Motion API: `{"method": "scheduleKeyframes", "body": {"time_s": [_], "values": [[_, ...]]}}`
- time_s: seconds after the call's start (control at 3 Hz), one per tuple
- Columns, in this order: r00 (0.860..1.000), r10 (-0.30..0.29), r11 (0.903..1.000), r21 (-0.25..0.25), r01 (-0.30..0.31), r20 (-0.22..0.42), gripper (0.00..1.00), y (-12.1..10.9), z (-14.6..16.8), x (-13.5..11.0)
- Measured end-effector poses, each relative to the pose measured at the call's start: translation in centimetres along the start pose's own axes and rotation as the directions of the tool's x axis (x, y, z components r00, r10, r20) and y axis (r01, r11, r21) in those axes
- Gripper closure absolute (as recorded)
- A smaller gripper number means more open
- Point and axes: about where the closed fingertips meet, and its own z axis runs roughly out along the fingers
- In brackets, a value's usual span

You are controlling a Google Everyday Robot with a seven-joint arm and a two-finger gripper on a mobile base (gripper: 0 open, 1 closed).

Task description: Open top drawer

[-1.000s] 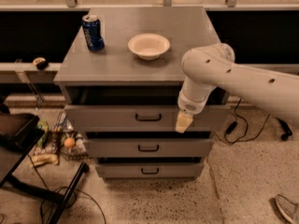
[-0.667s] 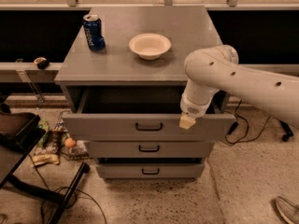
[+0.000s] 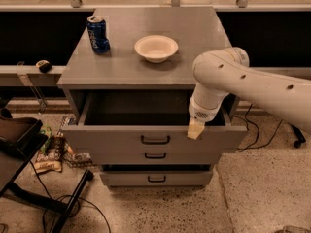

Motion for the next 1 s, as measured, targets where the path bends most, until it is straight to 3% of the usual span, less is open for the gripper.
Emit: {"method": "scheduleKeyframes", "body": {"time_s": [1.0], "values": [[1.000, 0.000, 1.0000, 0.000, 0.000, 0.000, 0.22, 0.00, 0.00, 0.00]]}}
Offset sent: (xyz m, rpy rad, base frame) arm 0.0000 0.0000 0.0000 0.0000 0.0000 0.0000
